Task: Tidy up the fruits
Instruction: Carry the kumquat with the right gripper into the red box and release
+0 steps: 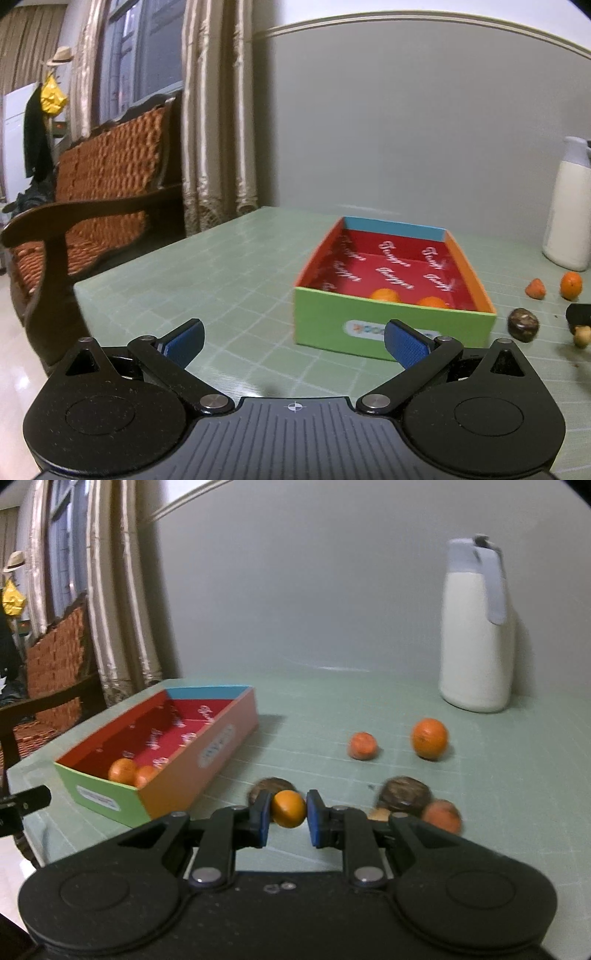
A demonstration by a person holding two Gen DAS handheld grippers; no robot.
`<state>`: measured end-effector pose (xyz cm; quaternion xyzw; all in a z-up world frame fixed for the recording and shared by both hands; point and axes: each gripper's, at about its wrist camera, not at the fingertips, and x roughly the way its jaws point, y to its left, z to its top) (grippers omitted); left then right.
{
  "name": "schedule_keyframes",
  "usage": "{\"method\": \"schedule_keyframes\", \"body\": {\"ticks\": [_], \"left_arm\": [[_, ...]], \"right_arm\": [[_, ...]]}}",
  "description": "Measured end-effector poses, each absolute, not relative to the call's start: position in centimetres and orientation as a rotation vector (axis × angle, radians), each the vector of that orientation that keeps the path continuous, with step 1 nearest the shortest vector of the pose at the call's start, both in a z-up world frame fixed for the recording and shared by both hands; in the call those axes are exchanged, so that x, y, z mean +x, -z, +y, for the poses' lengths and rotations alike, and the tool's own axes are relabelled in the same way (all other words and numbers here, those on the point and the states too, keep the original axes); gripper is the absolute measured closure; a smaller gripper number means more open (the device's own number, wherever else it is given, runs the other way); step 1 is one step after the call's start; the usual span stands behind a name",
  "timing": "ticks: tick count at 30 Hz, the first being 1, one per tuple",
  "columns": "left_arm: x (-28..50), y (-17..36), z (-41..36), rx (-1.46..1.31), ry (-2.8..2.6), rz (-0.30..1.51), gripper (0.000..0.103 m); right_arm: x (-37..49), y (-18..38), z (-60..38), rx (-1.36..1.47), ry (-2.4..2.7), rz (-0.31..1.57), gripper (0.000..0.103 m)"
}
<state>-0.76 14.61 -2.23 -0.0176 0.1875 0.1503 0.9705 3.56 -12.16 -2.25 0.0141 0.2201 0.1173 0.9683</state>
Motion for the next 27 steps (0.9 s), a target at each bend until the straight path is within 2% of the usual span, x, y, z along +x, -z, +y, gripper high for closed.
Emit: {"method": "schedule_keyframes", "body": {"ticks": [12, 27], "left_arm": [[-2.0, 2.5, 18.9, -0.090, -0.384, 0.376, 0.000], [-3.5, 3.2, 23.4, -0.172, -0.475, 0.385, 0.000]], "right_arm": [[5.8, -0.2, -6.0, 0.033, -0.400, 0.405, 0.084], [7.9, 1.3, 1.3, -0.048, -0.507, 0.465, 0.083]]}}
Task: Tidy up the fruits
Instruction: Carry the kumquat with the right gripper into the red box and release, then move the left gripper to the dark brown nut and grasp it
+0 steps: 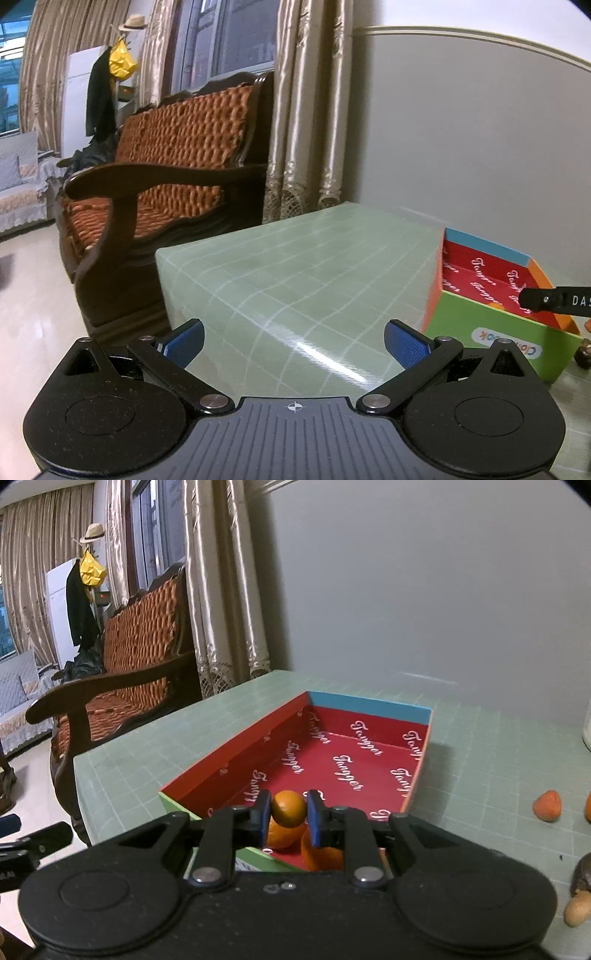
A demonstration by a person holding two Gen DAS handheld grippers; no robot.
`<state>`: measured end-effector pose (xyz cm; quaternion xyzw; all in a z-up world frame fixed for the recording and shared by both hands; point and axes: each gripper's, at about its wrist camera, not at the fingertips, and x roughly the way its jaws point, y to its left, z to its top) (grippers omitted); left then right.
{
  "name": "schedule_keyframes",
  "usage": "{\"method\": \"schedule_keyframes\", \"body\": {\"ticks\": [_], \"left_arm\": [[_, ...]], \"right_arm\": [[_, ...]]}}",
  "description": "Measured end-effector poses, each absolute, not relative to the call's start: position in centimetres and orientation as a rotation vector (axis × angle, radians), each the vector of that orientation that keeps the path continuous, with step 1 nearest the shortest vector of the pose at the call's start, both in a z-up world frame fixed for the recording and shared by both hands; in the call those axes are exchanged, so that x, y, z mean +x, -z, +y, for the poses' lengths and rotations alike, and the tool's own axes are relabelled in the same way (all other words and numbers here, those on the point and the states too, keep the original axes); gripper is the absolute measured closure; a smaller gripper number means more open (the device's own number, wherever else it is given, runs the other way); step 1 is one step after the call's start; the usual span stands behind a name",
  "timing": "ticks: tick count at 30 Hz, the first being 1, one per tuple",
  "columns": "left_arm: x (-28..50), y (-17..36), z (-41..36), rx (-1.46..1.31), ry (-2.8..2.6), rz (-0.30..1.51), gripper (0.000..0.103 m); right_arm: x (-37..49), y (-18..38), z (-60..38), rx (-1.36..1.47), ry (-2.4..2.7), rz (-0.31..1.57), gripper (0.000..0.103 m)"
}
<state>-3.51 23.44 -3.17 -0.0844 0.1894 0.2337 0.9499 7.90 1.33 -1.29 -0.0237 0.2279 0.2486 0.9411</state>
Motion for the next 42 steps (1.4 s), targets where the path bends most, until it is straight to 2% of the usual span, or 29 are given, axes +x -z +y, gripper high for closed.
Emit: {"method": "schedule_keyframes", "body": {"ticks": [11, 13, 15, 20, 24, 30, 36, 42], "left_arm": [[-3.4, 3.1, 23.0, -0.175, -0.461, 0.384, 0.000], [-3.3, 3.1, 22.6, -0.172, -0.454, 0.383, 0.000], [-3.2, 3.0, 22.1, -0.163, -0.445, 0.383, 0.000], [-2.7, 2.7, 20.4, -0.123, -0.413, 0.372, 0.000], [-2.4, 2.4, 18.6, -0.099, -0.372, 0.361, 0.000], [-1.7, 2.1, 15.1, -0.049, -0.286, 0.345, 0.000], [-1.0, 1.8, 10.7, 0.020, -0.172, 0.328, 0.000], [-0.4, 1.4, 5.9, 0.090, -0.046, 0.300, 0.000]], "right_arm": [[7.5, 1.1, 1.0, -0.041, -0.505, 0.460, 0.063], [7.3, 0.7, 0.2, -0.026, -0.489, 0.448, 0.045], [7.1, 0.3, -0.6, -0.018, -0.467, 0.430, 0.037], [6.3, -0.2, -2.8, -0.019, -0.415, 0.407, 0.035], [5.7, -0.3, -4.8, -0.018, -0.370, 0.389, 0.026], [4.8, -0.2, -8.3, -0.020, -0.294, 0.366, 0.023], [3.6, 0.2, -13.2, 0.013, -0.172, 0.324, 0.014], [2.5, 0.9, -18.4, 0.066, -0.039, 0.293, 0.014]]}}
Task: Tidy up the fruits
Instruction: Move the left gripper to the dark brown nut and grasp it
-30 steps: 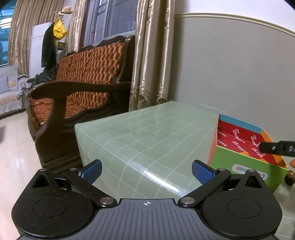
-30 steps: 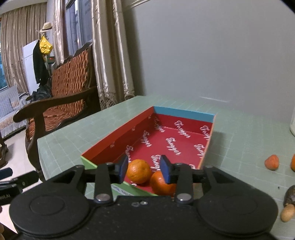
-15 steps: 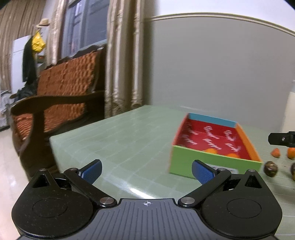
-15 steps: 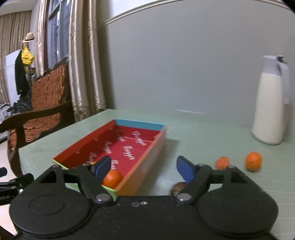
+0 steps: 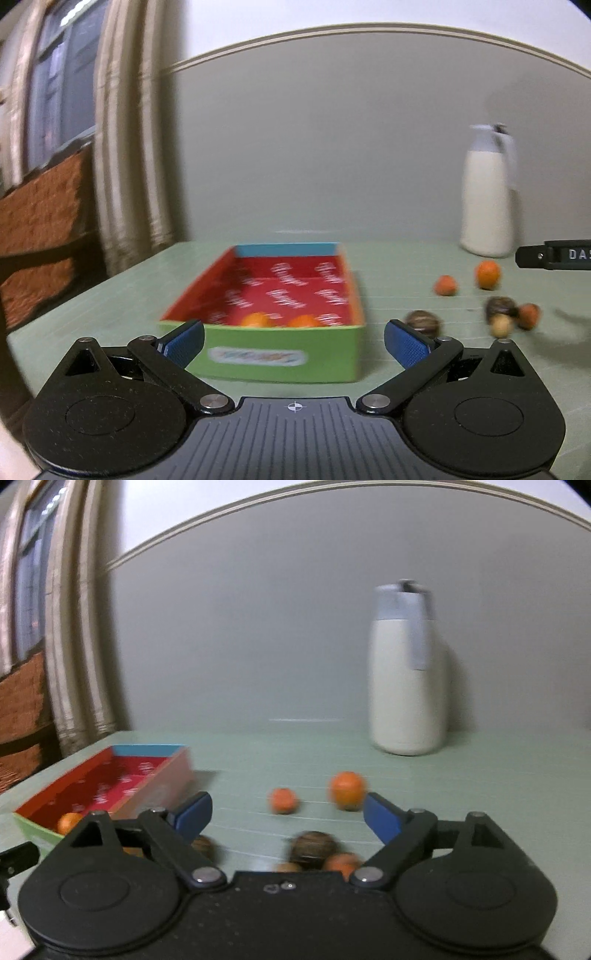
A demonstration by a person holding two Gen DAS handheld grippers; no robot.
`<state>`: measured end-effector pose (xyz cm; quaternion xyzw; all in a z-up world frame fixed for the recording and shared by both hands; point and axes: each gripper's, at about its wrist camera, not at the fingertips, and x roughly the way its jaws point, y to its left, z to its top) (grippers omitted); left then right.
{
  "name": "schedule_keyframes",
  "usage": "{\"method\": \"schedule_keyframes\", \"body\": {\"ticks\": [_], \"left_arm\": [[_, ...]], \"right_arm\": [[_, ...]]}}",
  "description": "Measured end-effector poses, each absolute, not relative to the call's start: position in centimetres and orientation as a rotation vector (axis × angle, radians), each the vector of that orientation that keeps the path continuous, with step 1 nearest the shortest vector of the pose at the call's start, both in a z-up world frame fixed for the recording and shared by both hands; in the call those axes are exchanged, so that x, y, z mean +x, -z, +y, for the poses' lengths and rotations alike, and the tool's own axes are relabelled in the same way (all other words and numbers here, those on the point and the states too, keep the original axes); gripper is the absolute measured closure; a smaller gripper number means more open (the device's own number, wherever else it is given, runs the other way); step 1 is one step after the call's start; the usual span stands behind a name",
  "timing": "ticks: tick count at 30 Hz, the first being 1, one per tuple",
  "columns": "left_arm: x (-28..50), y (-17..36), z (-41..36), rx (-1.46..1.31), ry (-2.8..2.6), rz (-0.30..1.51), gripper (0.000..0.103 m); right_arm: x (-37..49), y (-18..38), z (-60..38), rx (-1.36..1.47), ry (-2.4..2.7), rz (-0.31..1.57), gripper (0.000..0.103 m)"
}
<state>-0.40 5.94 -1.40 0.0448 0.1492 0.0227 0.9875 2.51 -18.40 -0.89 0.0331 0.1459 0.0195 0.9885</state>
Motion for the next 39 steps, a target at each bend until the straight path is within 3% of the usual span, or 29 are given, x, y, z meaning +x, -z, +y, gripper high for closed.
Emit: {"method": "schedule_keyframes", "body": {"ticks": [18, 23, 31, 39], "left_arm": [[6.5, 2.6, -3.6, 0.178, 0.124, 0.423, 0.001], [9.0, 3.4, -4.0, 0.155, 0.159, 0.495, 0.026], [11.1, 4.4, -4.3, 0.119, 0.151, 0.556, 0.030], [12.3, 4.5, -4.2, 0.073, 0.163, 0.609, 0.050]], "right_arm": [[-1.0, 2.2, -27.5, 0.162, 0.229, 0.278, 0.012], [-1.8, 2.5, -29.1, 0.201, 0.298, 0.276, 0.008], [-2.0, 2.6, -29.1, 0.193, 0.290, 0.275, 0.004], [-1.5, 2.6, -29.2, 0.196, 0.276, 0.280, 0.004]]}}
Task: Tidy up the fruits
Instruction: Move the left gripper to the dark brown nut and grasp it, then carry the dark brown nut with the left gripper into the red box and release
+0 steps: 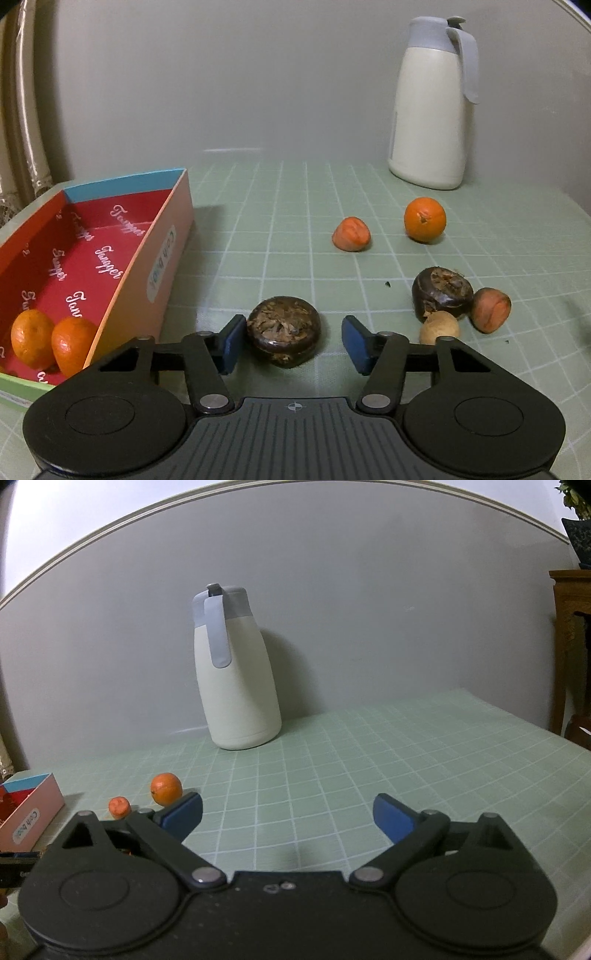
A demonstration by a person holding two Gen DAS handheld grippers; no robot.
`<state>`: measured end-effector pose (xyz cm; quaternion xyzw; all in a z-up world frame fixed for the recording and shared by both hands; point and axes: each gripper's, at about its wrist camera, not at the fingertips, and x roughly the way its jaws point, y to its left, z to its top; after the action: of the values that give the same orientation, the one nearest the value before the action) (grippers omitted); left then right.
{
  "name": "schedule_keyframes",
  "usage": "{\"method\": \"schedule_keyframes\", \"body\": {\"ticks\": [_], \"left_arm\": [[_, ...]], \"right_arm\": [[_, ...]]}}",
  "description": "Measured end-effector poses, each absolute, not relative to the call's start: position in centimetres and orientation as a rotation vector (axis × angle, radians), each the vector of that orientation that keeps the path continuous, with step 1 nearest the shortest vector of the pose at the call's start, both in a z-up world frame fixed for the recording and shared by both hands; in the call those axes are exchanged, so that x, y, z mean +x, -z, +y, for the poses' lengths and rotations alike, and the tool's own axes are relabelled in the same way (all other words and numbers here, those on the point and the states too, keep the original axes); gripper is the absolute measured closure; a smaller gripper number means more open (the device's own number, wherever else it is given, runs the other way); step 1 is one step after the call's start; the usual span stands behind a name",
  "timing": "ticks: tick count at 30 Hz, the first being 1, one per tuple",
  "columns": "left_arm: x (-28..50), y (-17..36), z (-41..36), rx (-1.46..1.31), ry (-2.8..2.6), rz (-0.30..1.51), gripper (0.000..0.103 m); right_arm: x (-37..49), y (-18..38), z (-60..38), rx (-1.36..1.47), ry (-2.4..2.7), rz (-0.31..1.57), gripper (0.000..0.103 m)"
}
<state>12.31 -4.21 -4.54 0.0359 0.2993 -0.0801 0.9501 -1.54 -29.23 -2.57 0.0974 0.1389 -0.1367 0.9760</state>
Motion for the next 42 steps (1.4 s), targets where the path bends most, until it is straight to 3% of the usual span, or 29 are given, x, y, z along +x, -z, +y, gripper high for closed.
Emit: {"method": "schedule_keyframes", "body": {"ticks": [2, 42], "left_arm": [[12.1, 4.6, -4.4, 0.079, 0.171, 0.601, 0.059], [10.0, 3.3, -3.8, 0.081, 0.211, 0.526, 0.060]], "right_arm": [[-1.5, 2.6, -29.2, 0.193, 0.273, 0.284, 0.004], [-1.0, 2.8, -27.7, 0.156, 0.227, 0.305, 0.004]]}}
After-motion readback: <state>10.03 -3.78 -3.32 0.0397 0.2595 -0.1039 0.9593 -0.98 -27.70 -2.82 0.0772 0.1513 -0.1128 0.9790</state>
